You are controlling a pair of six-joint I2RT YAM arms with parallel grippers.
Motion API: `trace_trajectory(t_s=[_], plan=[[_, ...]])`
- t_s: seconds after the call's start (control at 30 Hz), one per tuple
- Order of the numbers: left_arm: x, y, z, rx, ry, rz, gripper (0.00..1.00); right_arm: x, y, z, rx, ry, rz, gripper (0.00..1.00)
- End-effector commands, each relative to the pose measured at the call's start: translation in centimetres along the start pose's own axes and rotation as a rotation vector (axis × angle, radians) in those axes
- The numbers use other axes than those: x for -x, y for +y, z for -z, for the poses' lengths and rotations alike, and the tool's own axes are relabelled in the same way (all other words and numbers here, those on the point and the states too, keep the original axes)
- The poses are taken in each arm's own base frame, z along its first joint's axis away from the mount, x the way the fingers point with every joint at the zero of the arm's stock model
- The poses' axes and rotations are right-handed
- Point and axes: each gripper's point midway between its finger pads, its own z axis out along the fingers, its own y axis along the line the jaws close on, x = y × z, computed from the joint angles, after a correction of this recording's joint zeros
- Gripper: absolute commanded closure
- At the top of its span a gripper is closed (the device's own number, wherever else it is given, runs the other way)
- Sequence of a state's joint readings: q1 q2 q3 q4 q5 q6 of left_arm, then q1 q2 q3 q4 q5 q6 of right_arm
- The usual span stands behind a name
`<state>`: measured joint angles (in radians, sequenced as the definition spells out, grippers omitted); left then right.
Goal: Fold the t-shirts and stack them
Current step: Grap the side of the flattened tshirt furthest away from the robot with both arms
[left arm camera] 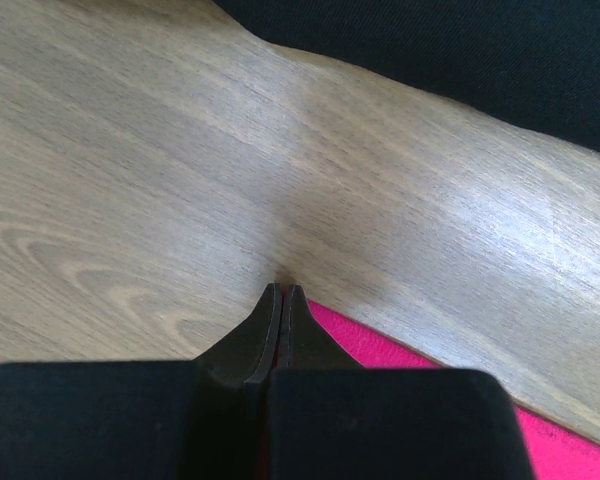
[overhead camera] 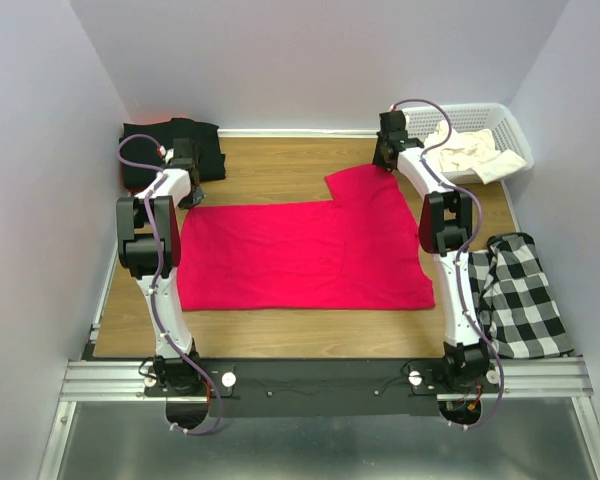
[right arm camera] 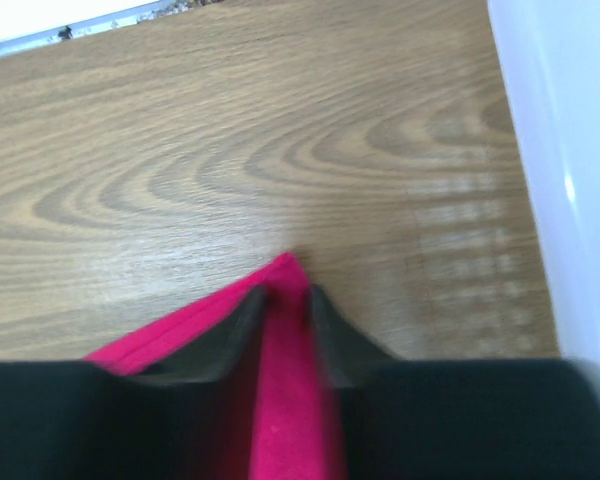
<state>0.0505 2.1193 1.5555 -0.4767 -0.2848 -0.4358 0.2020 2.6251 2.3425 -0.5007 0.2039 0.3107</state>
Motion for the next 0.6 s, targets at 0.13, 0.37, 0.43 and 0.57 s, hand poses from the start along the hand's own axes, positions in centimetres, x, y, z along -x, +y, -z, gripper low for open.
trace_trajectory(t_s=[0.13,0.37,0.43,0.57], plan=[[-4.0,0.6,-1.8,0.014,0.133,-0.031,1.0,-4.3,-2.1,-1.5,-0.058,0.118,0.001,0.97],[-1.7,0.0,-0.6,-0.012,0.076,-0.025,1.0,0.5,-2.3,1.0,-0.091,0.011,-0.003,0.99],[-0.5,-0.3,0.0,-0.024,0.049,-0.018,1.0,2.1,-2.3,2.1,-0.088,-0.022,-0.008,0.99],[1.8,-0.9,1.8,-0.059,-0.005,-0.004,1.0,4.5,-2.2,4.2,-0.078,-0.068,-0.017,0.99]])
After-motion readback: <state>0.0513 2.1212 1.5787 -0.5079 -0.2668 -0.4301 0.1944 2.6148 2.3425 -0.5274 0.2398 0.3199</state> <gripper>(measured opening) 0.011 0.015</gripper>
